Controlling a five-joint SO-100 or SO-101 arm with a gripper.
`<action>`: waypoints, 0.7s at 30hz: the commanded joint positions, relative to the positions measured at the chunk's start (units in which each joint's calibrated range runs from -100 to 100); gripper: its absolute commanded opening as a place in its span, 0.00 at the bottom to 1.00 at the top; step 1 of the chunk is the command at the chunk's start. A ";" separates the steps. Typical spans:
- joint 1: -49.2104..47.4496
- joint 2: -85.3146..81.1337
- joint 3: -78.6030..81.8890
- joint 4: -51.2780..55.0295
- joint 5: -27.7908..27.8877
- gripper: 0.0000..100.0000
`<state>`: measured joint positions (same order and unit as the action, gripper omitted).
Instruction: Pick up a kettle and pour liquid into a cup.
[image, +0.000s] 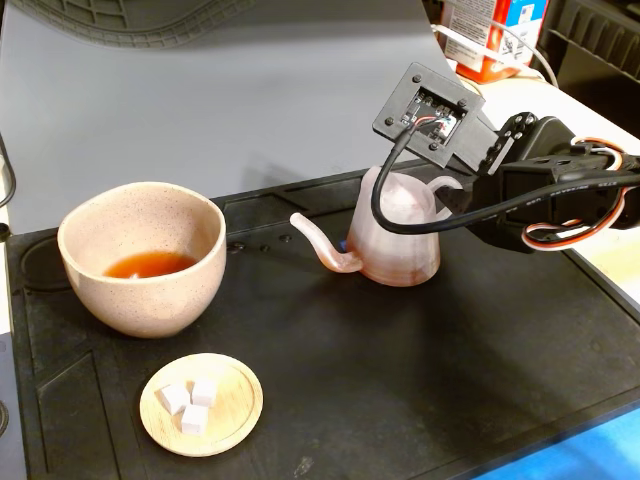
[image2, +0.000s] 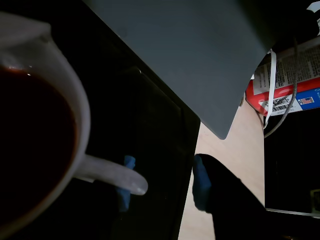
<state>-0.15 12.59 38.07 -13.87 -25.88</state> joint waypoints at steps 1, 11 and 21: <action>-0.27 -0.90 -0.14 -0.52 0.14 0.16; -2.40 -0.98 0.31 -0.52 0.14 0.15; 0.42 -19.84 22.09 -0.44 0.08 0.15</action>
<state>-0.45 1.71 54.63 -13.96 -25.83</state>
